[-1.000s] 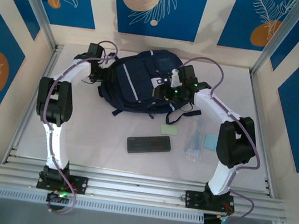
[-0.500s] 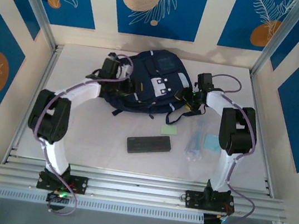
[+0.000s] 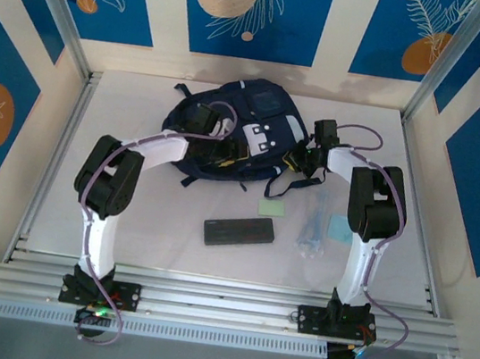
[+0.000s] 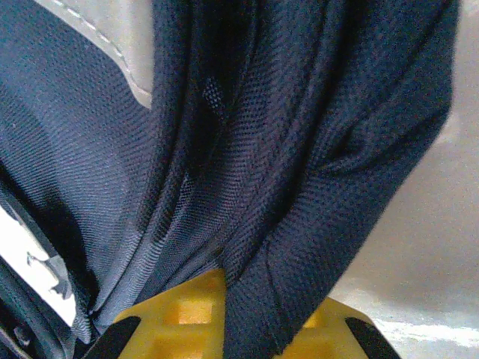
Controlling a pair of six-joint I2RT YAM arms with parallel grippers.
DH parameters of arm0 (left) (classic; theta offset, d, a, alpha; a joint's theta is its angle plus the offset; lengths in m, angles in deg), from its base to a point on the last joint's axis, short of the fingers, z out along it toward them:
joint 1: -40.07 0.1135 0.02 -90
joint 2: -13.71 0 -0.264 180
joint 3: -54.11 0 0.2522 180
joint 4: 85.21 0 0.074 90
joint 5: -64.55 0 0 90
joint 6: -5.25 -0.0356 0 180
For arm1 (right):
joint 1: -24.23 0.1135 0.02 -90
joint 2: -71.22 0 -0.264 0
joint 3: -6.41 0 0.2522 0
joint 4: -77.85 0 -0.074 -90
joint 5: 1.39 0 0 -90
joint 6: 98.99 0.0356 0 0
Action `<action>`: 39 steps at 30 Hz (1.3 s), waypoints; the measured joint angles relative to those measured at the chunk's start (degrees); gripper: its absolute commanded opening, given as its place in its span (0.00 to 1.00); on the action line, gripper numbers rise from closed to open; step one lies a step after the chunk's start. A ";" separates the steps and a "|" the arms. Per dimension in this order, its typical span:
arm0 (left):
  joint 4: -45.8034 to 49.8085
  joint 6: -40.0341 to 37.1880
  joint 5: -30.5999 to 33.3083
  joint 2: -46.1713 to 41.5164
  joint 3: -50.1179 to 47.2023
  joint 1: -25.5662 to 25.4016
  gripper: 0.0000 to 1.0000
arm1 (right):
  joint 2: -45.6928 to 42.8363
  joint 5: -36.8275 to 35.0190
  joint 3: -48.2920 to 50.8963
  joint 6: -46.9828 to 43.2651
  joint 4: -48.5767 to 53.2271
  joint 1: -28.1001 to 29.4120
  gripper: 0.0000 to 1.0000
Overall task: Pack the student bag
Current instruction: Unzip the student bag at the top-center of the table.
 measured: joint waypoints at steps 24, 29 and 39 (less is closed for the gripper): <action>-1.79 5.25 11.74 2.56 -1.38 -4.48 0.51 | 0.00 0.61 1.16 0.39 -4.35 0.63 0.00; -8.87 9.14 11.13 4.39 -2.43 -4.44 0.36 | 0.00 -0.17 1.44 0.37 -6.01 0.63 0.00; -11.30 6.40 9.84 5.46 -2.69 -4.42 0.24 | 0.00 -0.46 1.86 0.35 -7.10 0.55 0.00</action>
